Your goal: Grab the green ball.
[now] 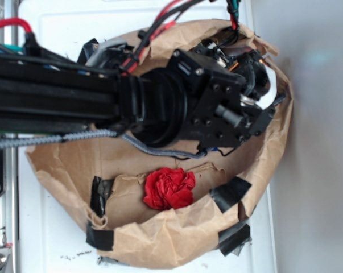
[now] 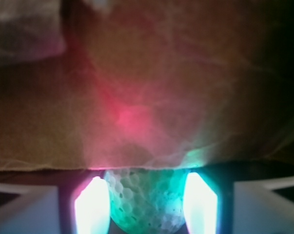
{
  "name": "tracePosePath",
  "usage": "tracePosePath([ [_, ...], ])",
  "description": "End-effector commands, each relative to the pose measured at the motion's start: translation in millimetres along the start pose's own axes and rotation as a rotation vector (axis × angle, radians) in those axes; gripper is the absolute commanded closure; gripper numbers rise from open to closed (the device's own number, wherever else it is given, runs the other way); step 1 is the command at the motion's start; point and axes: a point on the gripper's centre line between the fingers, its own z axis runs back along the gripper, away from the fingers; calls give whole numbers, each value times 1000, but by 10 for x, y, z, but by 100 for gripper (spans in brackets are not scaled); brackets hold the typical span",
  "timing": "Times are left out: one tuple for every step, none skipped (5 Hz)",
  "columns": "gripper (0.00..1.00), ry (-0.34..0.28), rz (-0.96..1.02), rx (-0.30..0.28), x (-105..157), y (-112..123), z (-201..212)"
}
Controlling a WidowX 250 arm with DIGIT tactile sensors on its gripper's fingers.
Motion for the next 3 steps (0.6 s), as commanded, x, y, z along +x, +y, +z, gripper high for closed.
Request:
tracePosePath([
  [100,-72,32,-48,131,13,200],
  [100,-53,8,-130,97,90,380],
  [100,-26,-33,-260,13,241,686],
])
